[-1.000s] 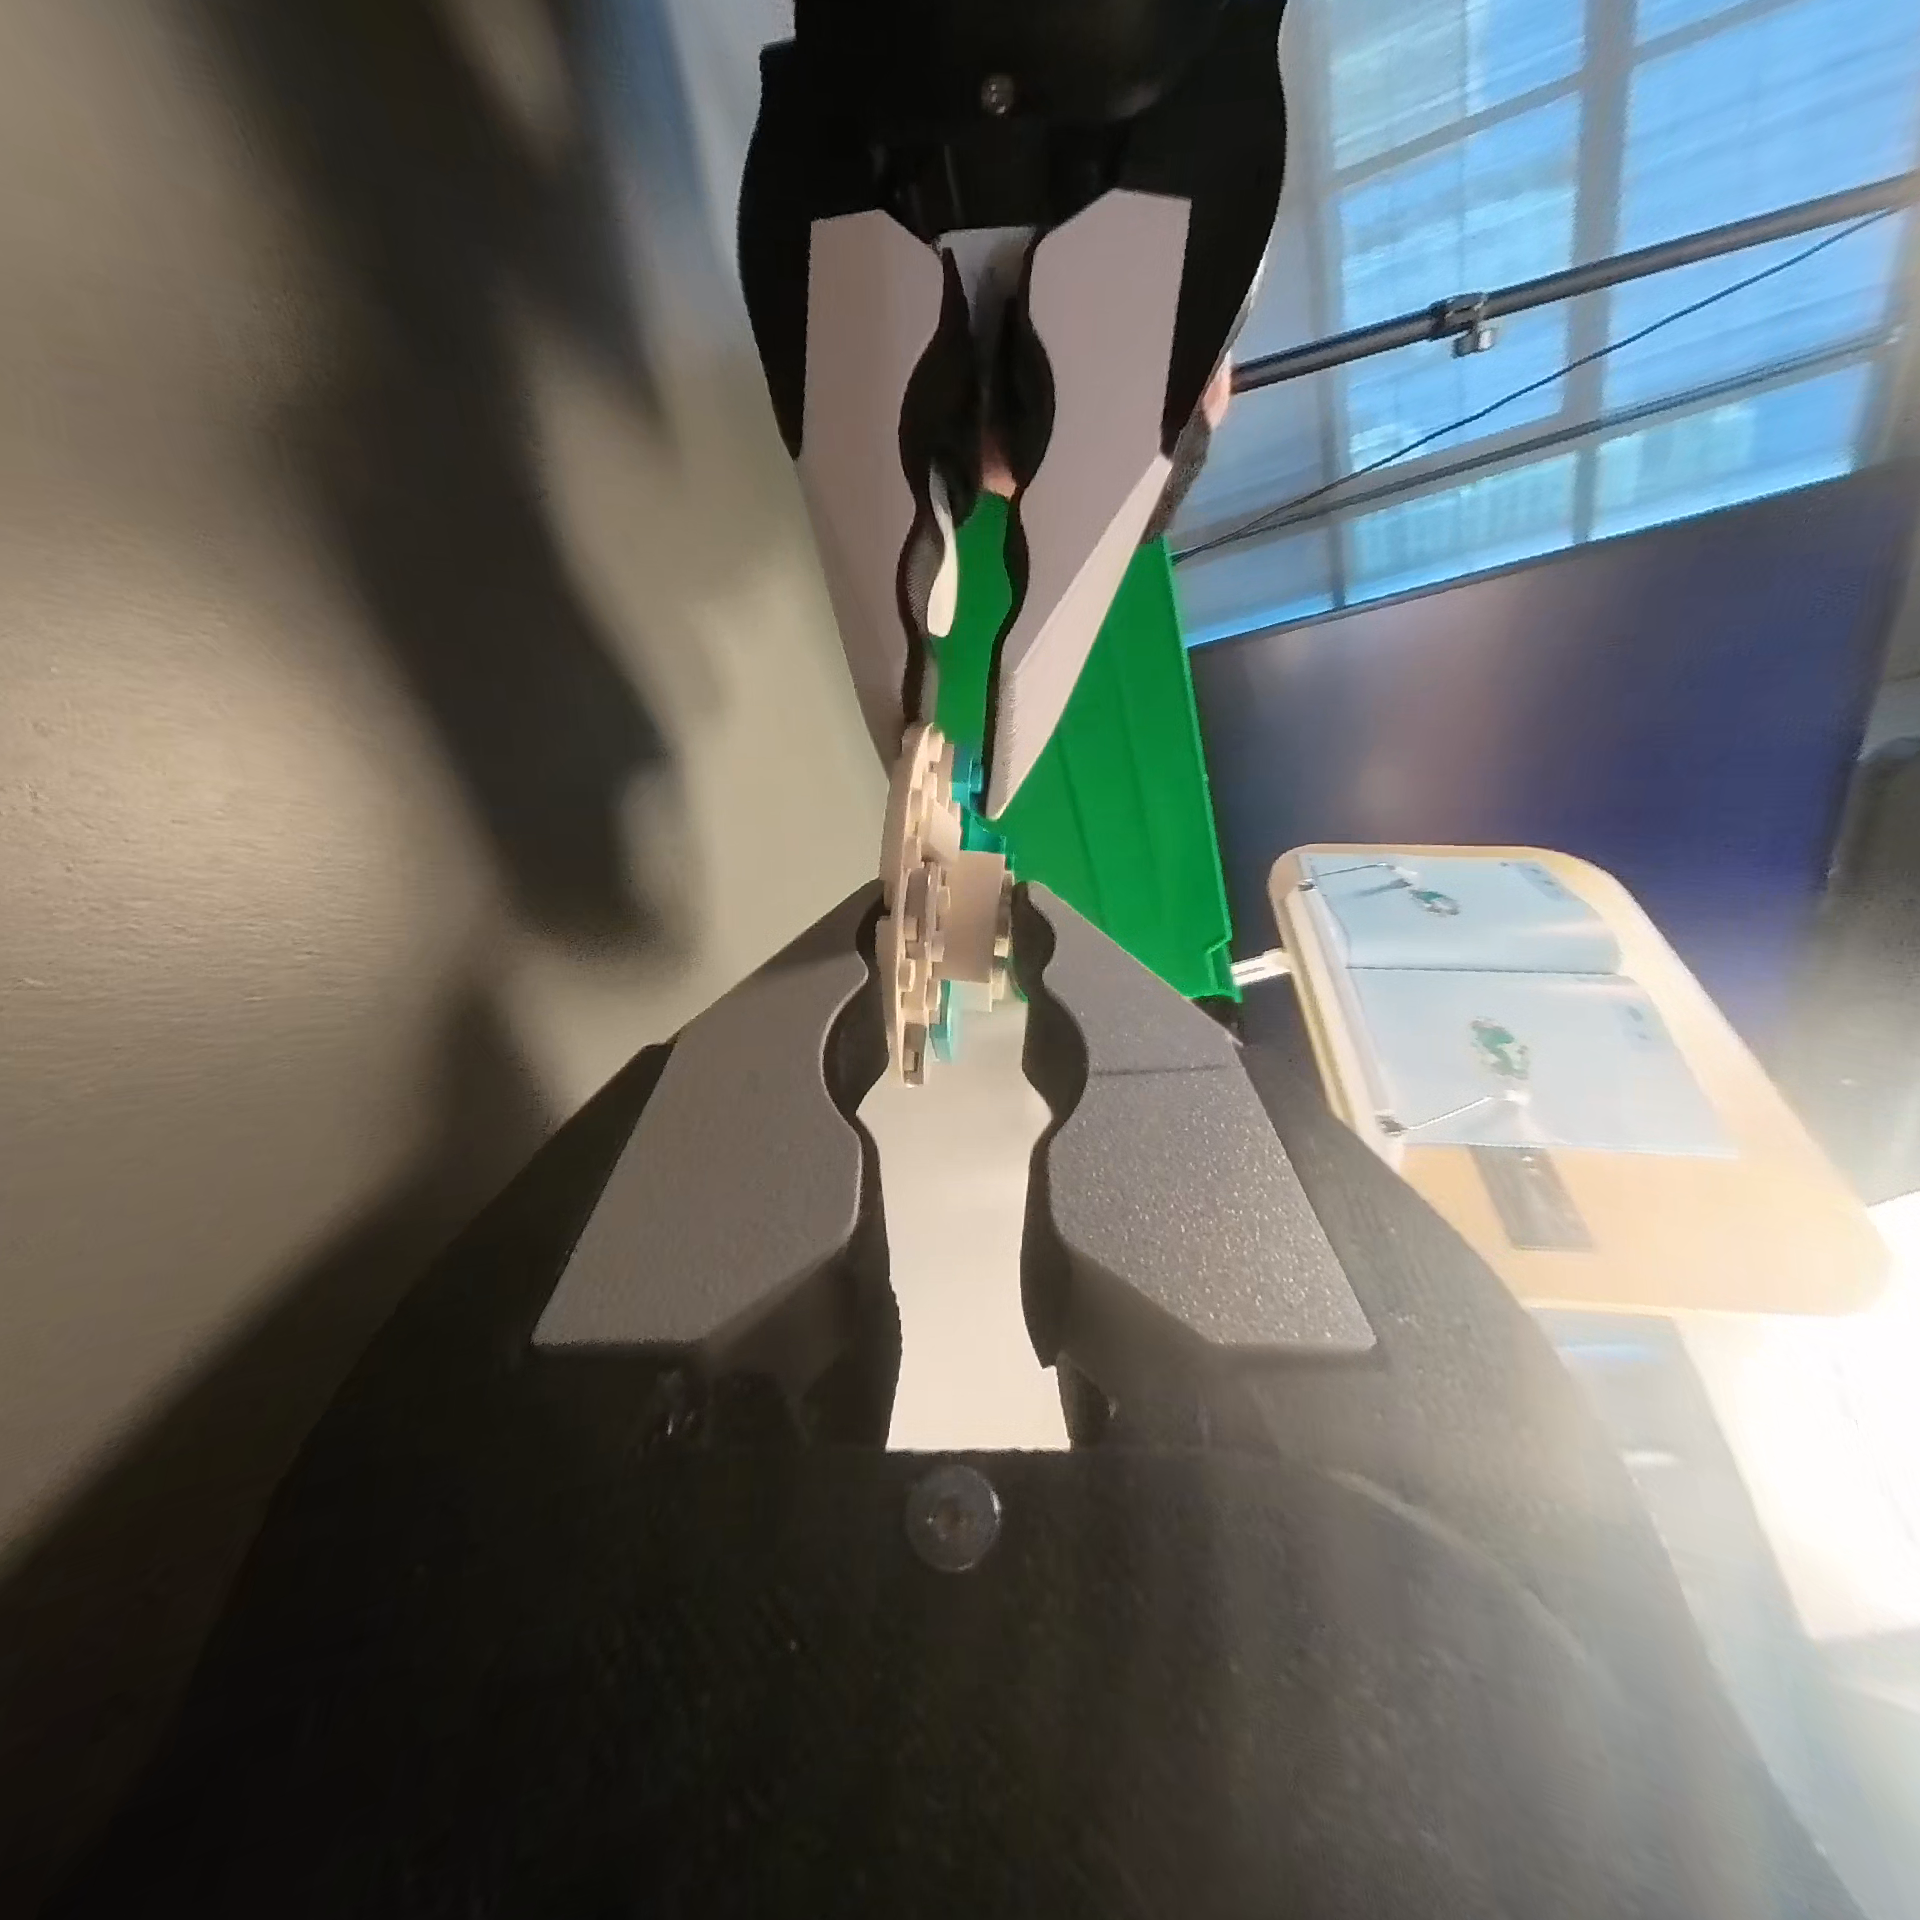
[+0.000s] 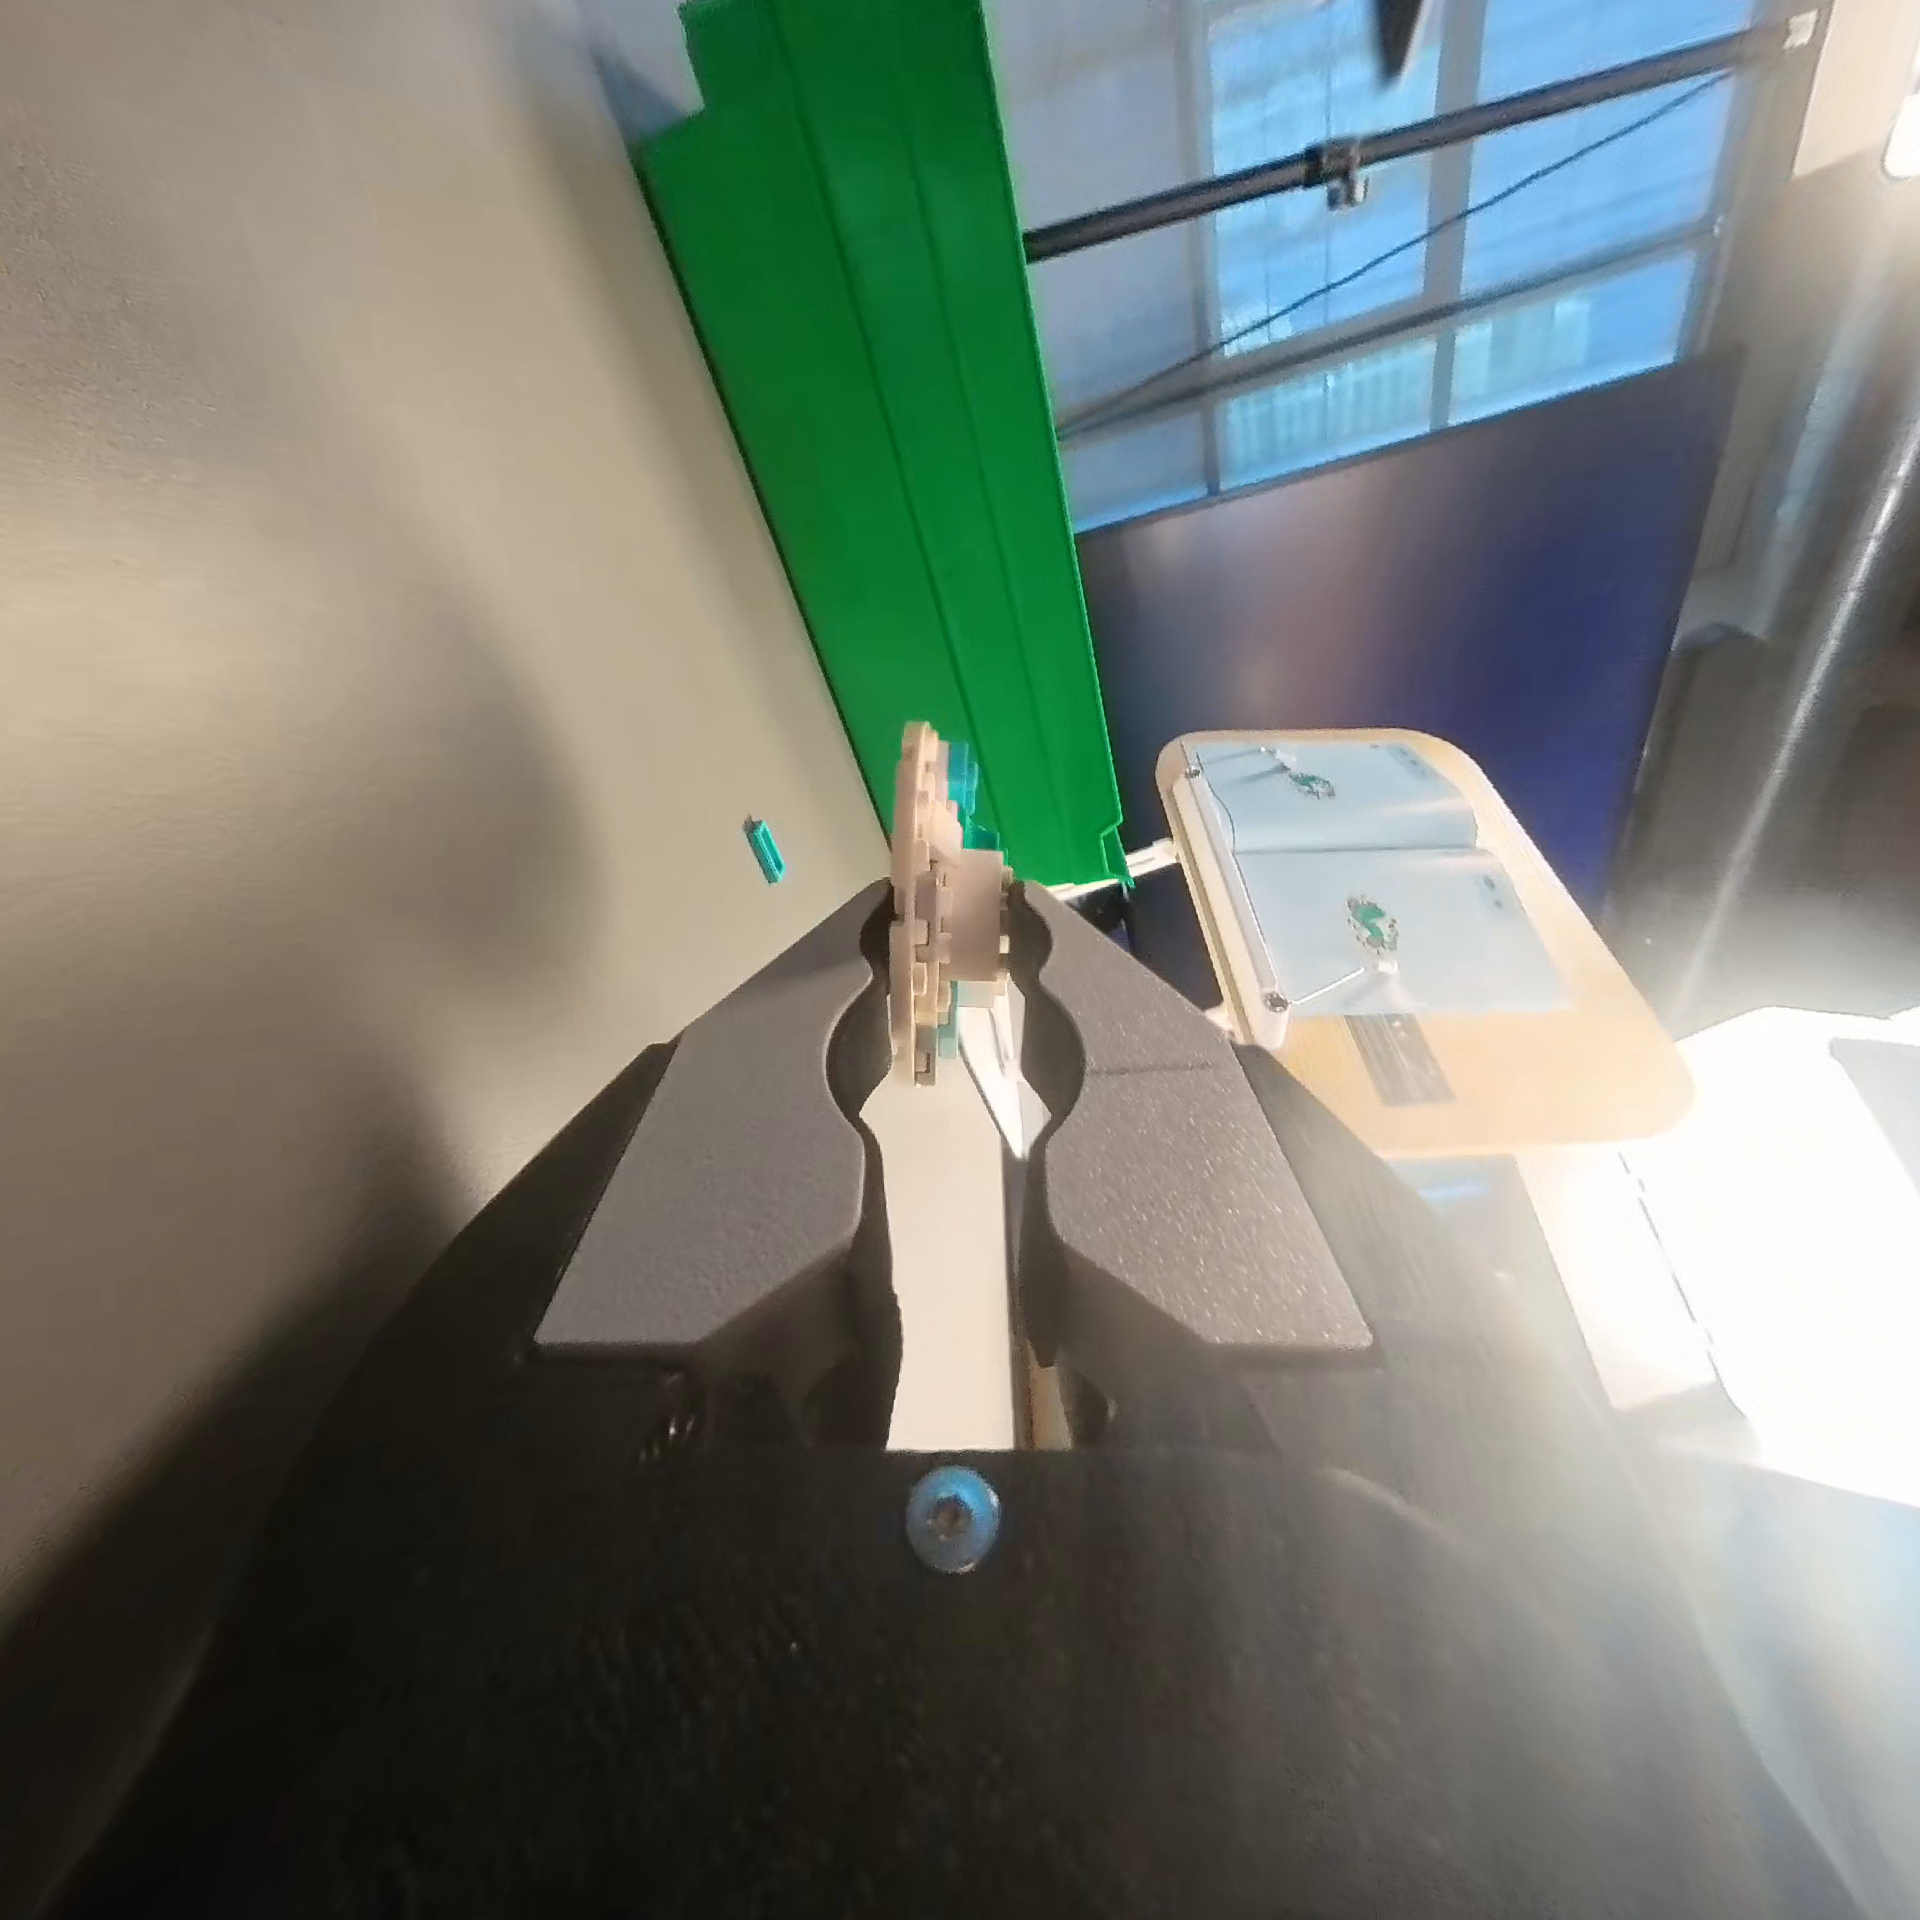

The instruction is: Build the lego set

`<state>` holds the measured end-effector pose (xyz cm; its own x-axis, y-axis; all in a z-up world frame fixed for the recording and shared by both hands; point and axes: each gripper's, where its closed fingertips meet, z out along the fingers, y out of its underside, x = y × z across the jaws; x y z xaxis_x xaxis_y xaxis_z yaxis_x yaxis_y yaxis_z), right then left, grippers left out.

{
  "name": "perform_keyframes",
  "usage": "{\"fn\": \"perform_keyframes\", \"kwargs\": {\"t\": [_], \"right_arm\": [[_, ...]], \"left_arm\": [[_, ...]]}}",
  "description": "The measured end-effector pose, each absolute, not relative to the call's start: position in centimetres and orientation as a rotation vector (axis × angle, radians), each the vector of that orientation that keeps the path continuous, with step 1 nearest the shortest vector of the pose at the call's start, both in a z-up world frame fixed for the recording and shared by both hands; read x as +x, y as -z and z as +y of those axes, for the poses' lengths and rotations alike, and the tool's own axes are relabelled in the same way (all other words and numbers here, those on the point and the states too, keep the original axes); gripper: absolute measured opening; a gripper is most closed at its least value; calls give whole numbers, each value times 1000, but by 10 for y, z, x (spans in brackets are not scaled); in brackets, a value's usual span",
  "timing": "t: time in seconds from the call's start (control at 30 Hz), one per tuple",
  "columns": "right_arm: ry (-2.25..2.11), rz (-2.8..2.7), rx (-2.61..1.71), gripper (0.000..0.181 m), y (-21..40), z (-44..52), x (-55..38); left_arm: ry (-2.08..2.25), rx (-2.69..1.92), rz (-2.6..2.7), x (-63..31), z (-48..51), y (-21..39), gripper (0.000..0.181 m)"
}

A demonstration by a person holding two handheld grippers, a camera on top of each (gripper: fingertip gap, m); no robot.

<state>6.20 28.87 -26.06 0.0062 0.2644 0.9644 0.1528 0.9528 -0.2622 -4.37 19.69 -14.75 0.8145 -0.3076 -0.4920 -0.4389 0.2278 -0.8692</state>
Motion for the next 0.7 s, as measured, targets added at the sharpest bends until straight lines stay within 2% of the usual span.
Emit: {"fn": "perform_keyframes", "kwargs": {"t": [0.07,0.23,0.7], "right_arm": [[-50,-1575,-333,19,263,292,59],[51,-1545,-331,19,260,305,60],[366,-1589,-413,19,276,353,63]], "left_arm": [[-150,-1348,608,-65,190,136,24],[-216,-1376,507,-115,178,127,29],[-322,-1511,321,-234,169,149,27]]}}
